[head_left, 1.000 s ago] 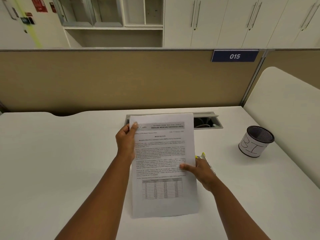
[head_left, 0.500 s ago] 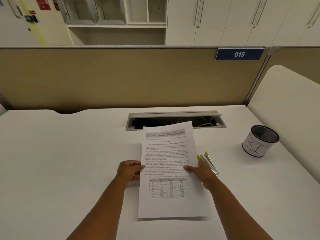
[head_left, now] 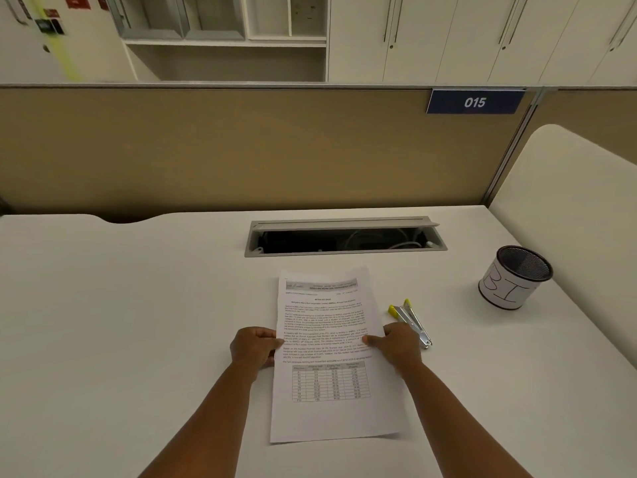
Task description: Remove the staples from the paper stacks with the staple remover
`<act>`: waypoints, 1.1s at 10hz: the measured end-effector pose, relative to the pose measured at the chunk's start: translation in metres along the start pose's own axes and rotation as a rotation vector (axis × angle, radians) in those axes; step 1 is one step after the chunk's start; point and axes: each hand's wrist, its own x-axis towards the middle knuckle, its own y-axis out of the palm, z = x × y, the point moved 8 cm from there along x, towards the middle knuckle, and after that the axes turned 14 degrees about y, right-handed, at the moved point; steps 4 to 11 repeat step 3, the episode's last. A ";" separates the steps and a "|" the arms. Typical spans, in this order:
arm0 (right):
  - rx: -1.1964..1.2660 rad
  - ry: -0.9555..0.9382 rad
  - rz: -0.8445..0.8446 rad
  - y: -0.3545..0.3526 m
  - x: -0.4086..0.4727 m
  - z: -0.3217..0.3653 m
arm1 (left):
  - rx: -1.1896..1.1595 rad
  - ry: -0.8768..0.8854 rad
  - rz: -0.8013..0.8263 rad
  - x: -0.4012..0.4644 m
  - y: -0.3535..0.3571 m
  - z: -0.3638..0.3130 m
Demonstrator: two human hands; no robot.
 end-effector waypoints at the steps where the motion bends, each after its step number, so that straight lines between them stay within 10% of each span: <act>1: -0.083 -0.028 -0.085 -0.007 -0.005 0.004 | 0.032 0.021 -0.007 0.000 -0.001 -0.003; 11: -0.222 -0.049 -0.144 -0.016 -0.013 0.010 | 0.198 0.099 0.010 0.001 -0.009 -0.017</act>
